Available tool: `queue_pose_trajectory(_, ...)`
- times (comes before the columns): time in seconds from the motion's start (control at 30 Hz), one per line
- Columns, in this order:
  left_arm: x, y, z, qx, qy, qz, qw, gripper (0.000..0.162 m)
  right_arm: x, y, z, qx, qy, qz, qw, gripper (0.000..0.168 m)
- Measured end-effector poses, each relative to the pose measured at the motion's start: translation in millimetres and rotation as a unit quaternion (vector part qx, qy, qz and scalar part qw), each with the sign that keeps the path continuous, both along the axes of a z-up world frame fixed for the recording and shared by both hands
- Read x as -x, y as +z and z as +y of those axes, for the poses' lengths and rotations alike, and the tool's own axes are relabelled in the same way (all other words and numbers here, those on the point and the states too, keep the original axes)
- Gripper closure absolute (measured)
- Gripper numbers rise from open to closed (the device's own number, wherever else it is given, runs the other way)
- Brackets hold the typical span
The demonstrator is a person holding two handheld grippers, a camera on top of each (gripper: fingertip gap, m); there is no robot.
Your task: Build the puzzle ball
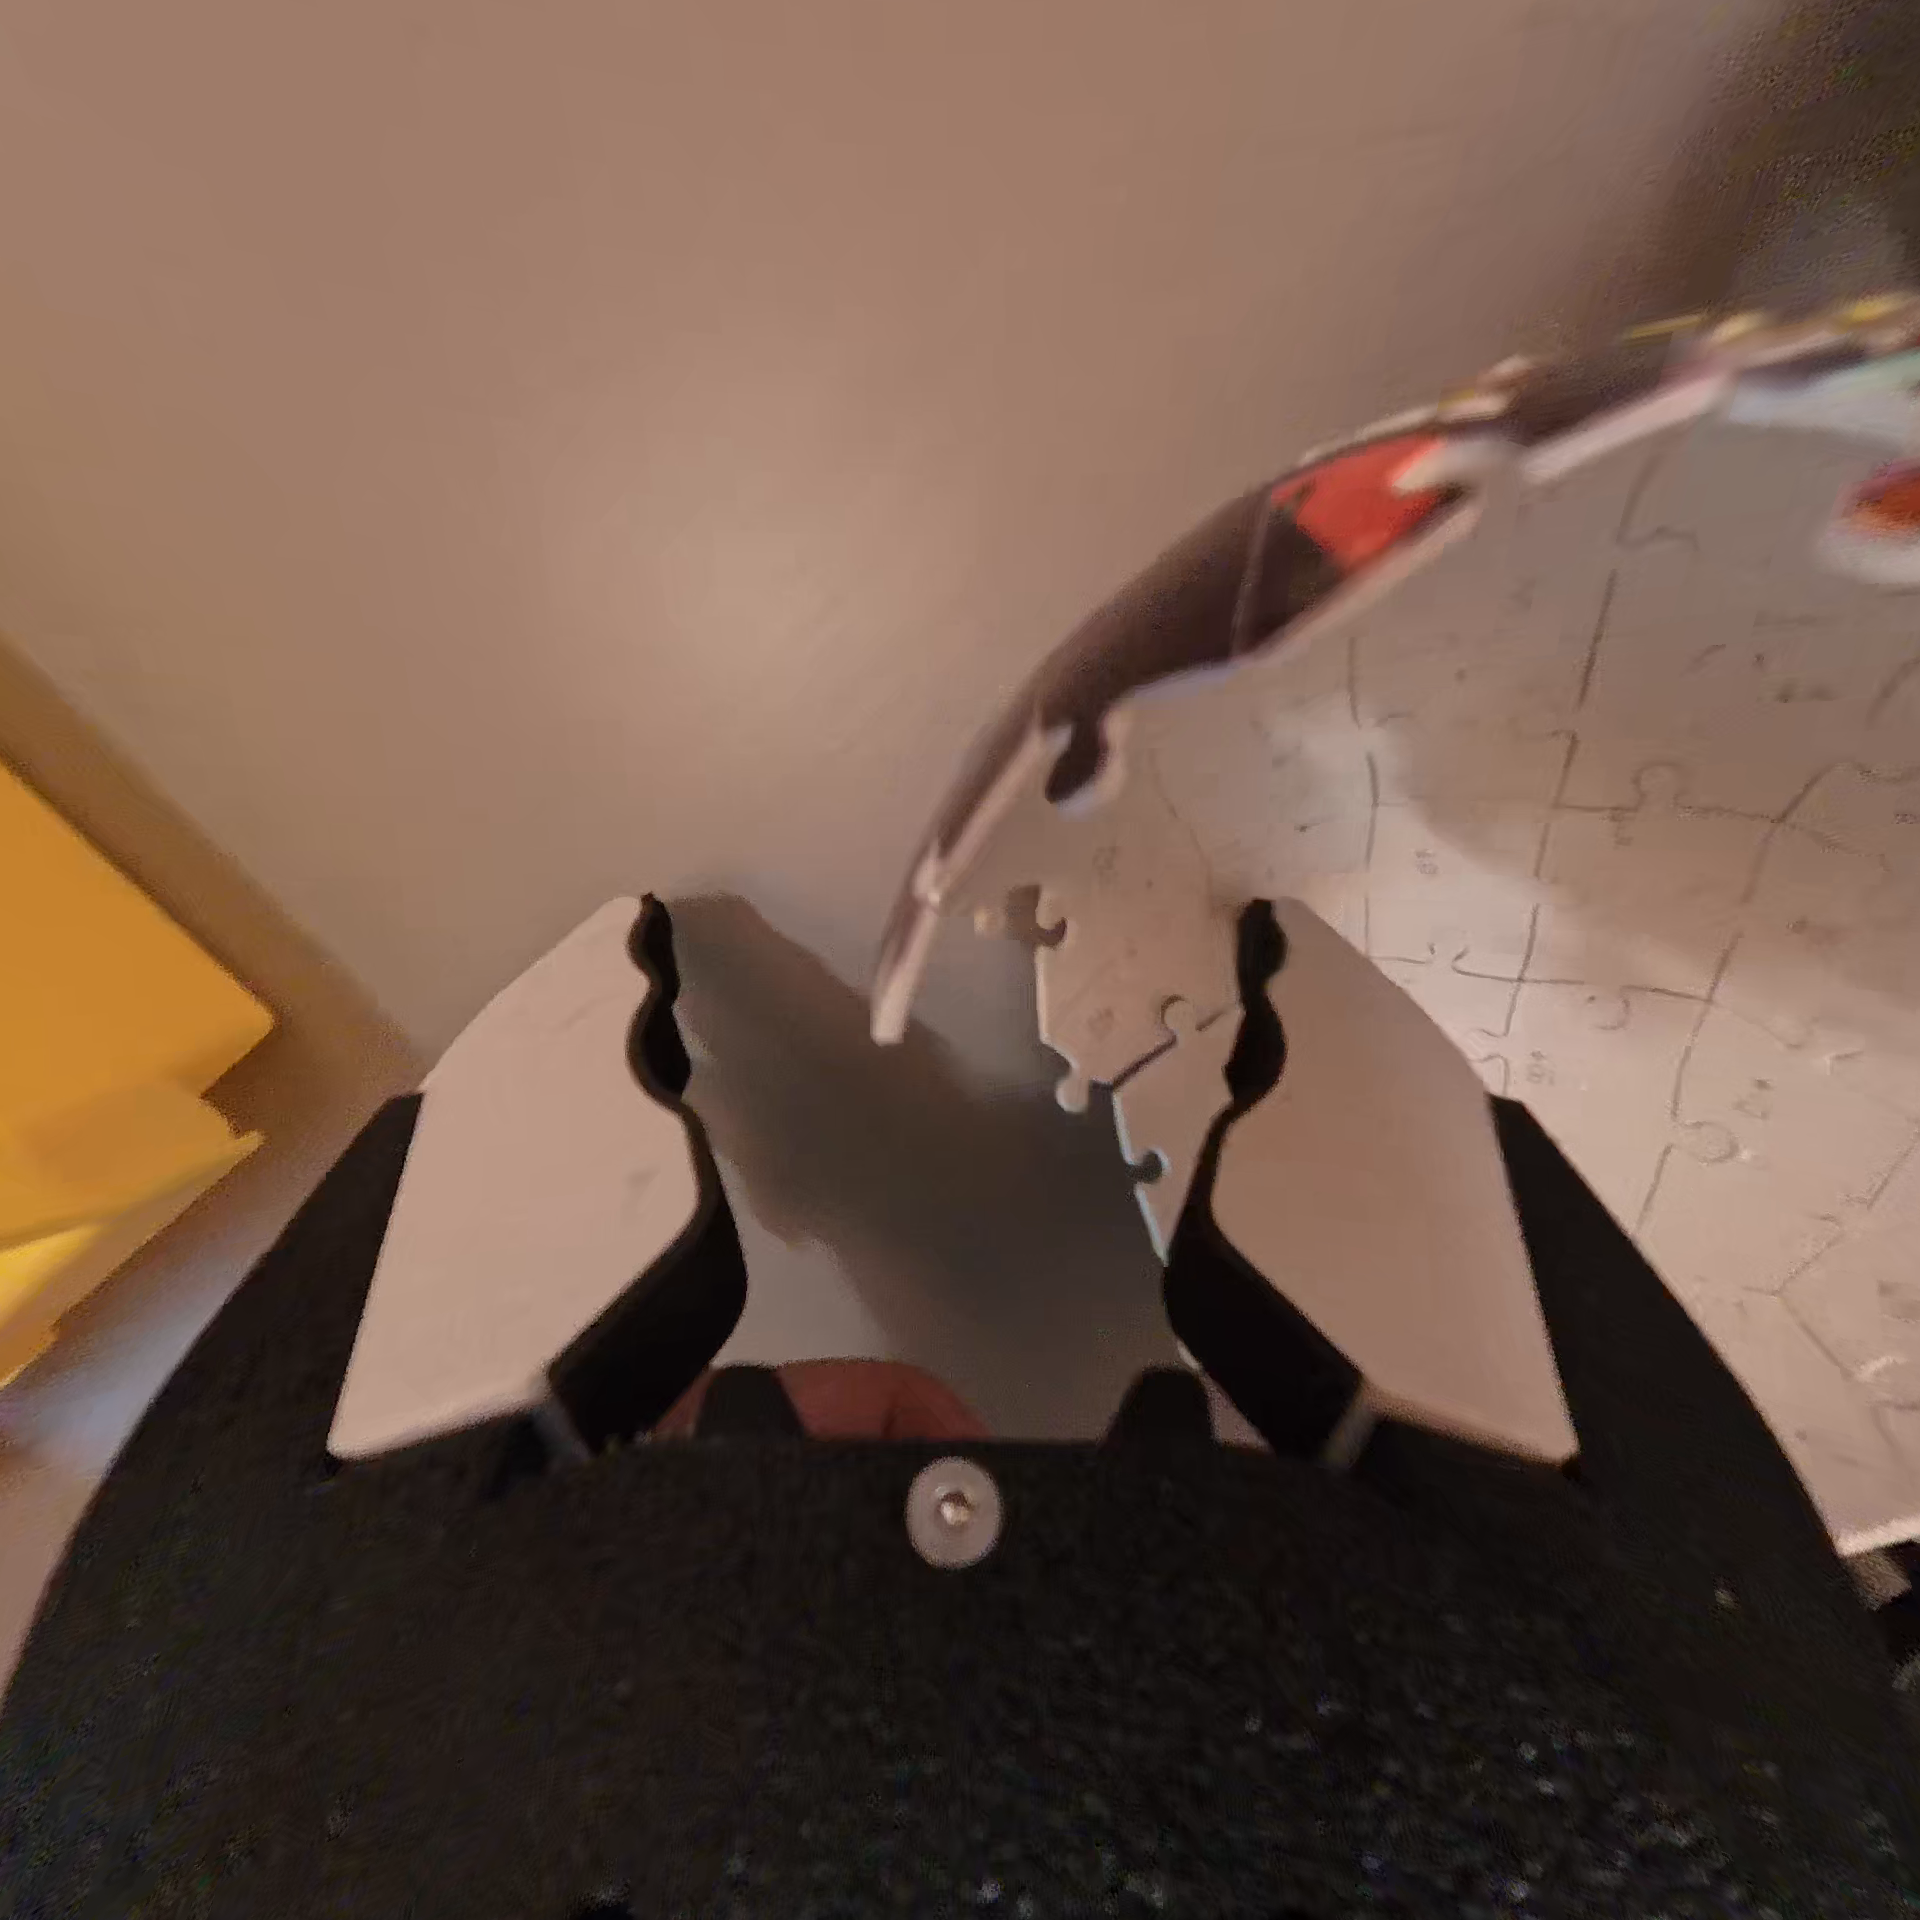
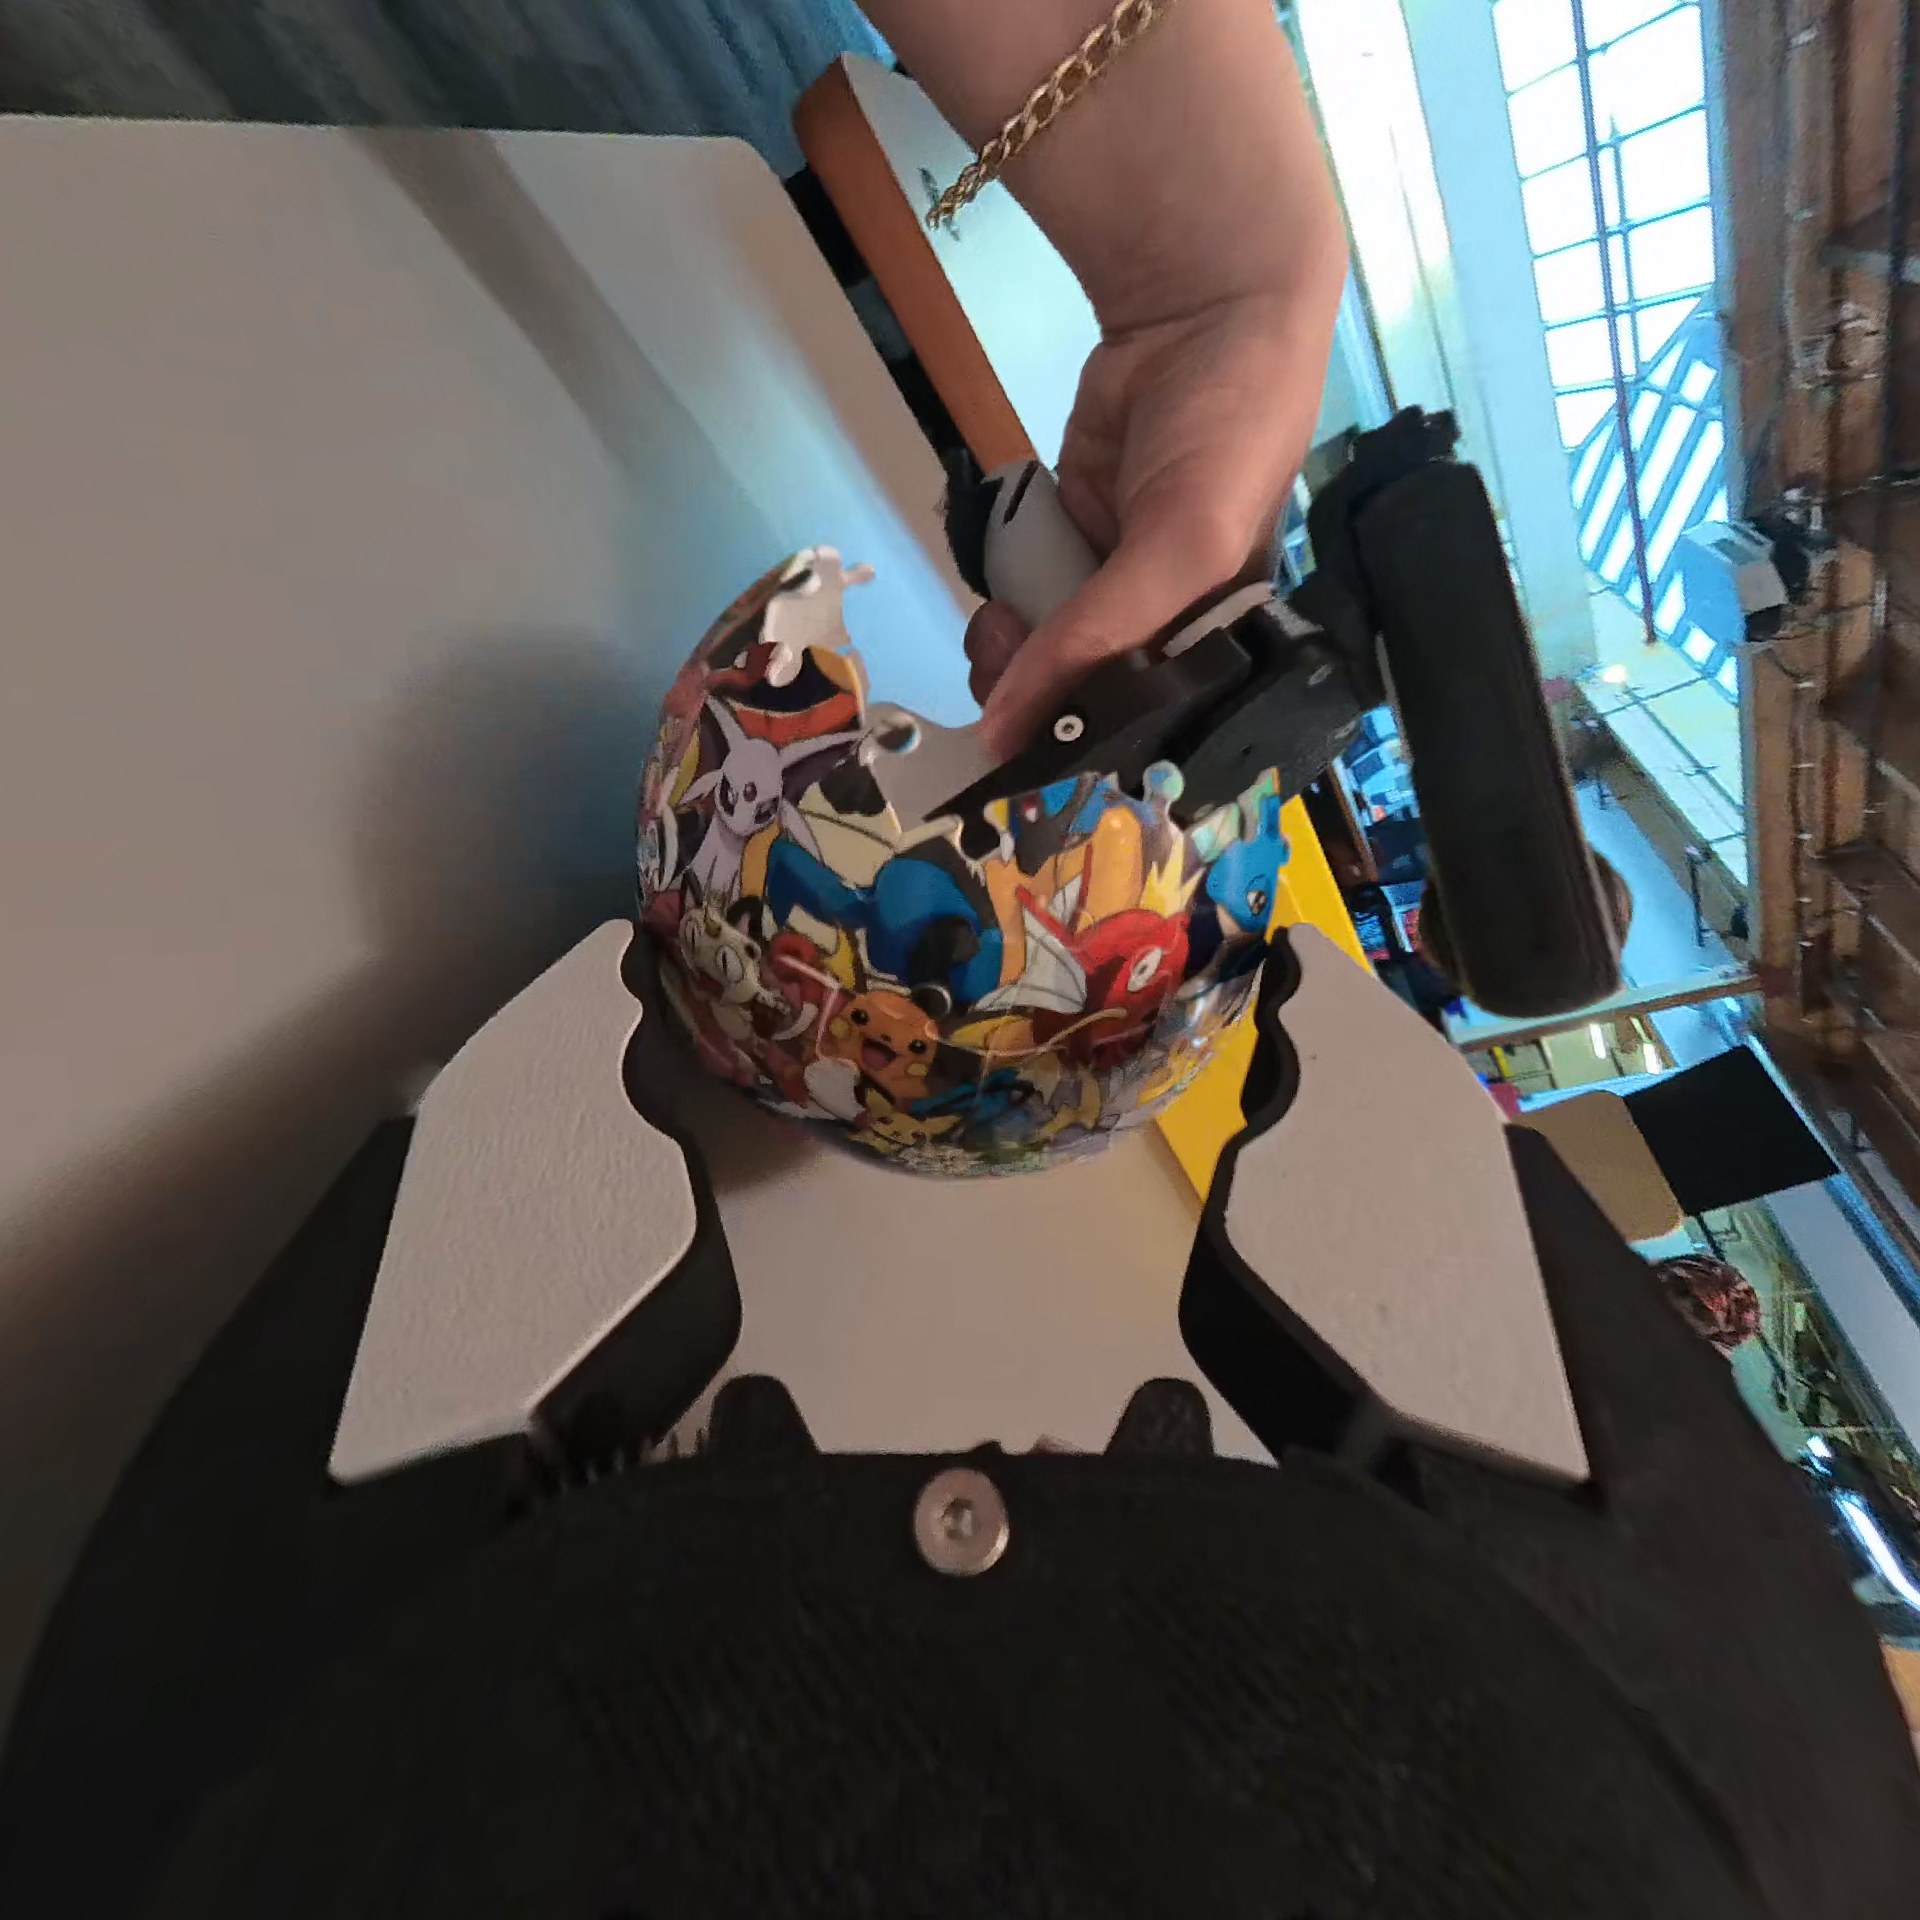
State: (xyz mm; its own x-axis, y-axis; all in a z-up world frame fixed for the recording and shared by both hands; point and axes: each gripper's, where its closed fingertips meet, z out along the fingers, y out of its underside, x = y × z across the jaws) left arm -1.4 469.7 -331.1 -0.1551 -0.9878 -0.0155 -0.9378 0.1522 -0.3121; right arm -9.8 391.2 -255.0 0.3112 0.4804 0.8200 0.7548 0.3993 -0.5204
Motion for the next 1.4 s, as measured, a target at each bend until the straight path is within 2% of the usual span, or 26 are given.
queue_pose_trajectory(0.03,0,3,3,0.002,0.006,-0.012,1.0,0.066,1,0,1,0.008,0.005,-0.001,1.0,0.06)
queue_pose_trajectory(0.13,11,6,16,0.004,0.035,-0.024,0.999,0.069,7,2,4,0.027,0.016,0.002,1.0,0.06)
queue_pose_trajectory(0.3,44,3,22,-0.005,0.05,-0.012,0.999,0.063,15,9,8,0.021,0.022,-0.008,0.999,0.07)
queue_pose_trajectory(0.47,55,-3,23,0.032,0.087,-0.035,0.995,0.061,26,9,11,0.035,0.037,0.017,0.999,0.066)
queue_pose_trajectory(0.57,57,-4,22,0.03,0.077,-0.051,0.995,0.06,32,9,10,0.034,0.037,0.018,0.999,0.063)
queue_pose_trajectory(0.67,58,-5,21,0.018,0.066,-0.059,0.996,0.056,27,9,8,0.066,0.034,0.069,0.995,0.057)
queue_pose_trajectory(0.77,58,-4,20,0.016,0.065,-0.067,0.996,0.056,25,4,7,0.139,0.043,0.183,0.972,0.054)
queue_pose_trajectory(0.9,57,-3,18,0.004,0.073,-0.089,0.993,0.054,29,-11,19,0.153,0.04,0.149,0.976,0.041)
queue_pose_trajectory(1.03,57,-1,23,-0.015,0.092,-0.106,0.99,0.049,28,-11,24,0.247,0.077,0.169,0.951,0.032)
queue_pose_trajectory(1.07,57,-1,23,-0.015,0.094,-0.106,0.99,0.048,23,-8,20,0.271,0.097,0.165,0.943,0.036)
queue_pose_trajectory(1.13,57,-1,24,-0.02,0.093,-0.104,0.99,0.047,5,8,16,0.327,0.128,0.188,0.917,0.057)
queue_pose_trajectory(1.17,57,-1,24,-0.023,0.089,-0.105,0.99,0.047,-5,18,18,0.347,0.14,0.212,0.903,0.056)
queue_pose_trajectory(1.23,56,0,25,-0.032,0.081,-0.104,0.991,0.047,-23,20,35,0.352,0.131,0.208,0.903,0.064)
queue_pose_trajectory(1.37,54,3,30,-0.059,0.065,-0.1,0.991,0.041,-10,-1,50,0.397,0.138,0.157,0.894,0.06)
queue_pose_trajectory(1.4,53,4,32,-0.065,0.063,-0.099,0.991,0.04,-2,-4,51,0.405,0.148,0.153,0.889,0.049)
